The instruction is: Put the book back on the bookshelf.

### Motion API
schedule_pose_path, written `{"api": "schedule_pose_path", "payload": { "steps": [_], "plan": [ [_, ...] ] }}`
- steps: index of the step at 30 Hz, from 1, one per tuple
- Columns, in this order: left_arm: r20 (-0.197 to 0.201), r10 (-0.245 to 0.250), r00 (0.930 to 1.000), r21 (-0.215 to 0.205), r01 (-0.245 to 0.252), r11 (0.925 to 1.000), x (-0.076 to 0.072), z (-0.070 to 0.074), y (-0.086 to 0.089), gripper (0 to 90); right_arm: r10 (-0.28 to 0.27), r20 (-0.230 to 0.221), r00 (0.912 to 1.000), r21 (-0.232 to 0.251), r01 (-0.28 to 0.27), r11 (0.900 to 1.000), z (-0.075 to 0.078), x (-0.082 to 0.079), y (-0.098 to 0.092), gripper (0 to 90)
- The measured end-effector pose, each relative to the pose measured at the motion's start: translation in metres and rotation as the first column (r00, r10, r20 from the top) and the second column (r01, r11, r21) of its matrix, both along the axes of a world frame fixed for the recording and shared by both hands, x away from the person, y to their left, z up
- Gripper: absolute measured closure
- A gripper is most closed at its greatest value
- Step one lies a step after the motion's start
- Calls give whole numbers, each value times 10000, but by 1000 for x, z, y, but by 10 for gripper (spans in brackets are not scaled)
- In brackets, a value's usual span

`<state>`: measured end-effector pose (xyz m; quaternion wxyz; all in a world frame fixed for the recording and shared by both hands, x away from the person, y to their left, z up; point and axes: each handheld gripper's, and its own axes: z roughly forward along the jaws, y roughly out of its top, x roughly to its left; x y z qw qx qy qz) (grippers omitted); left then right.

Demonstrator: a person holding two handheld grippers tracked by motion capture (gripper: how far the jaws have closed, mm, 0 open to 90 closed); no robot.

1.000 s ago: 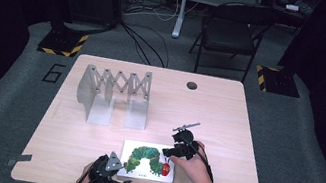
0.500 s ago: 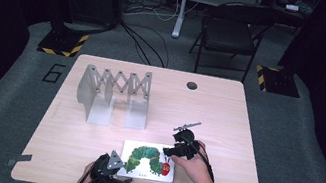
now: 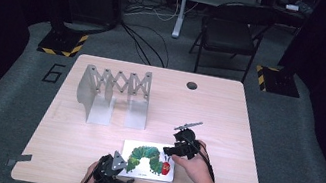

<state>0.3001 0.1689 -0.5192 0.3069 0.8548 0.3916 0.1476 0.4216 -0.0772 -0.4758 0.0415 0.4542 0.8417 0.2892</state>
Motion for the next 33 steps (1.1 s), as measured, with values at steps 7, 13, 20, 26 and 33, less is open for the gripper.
{"api": "schedule_pose_path", "payload": {
  "steps": [7,13,20,26,33],
  "plan": [
    [-39,100,9999,67,-100,9999,0,0,-2,126,105,-50,9999,31,-105,9999,3,1,-2,453],
    [-12,254,9997,86,-254,9996,0,0,-4,114,153,-23,9999,32,-153,9999,7,1,-1,455],
    [-136,378,9992,48,-377,9993,2,0,-6,99,169,-45,9998,121,-169,9998,10,1,-1,456],
    [-130,441,9989,161,-439,9989,4,-1,-8,71,182,78,9998,17,-182,9998,11,1,0,455],
    [-185,636,9978,260,-631,9977,6,-1,-11,27,219,129,9997,50,-220,9997,14,-2,2,455]
  ]
}}
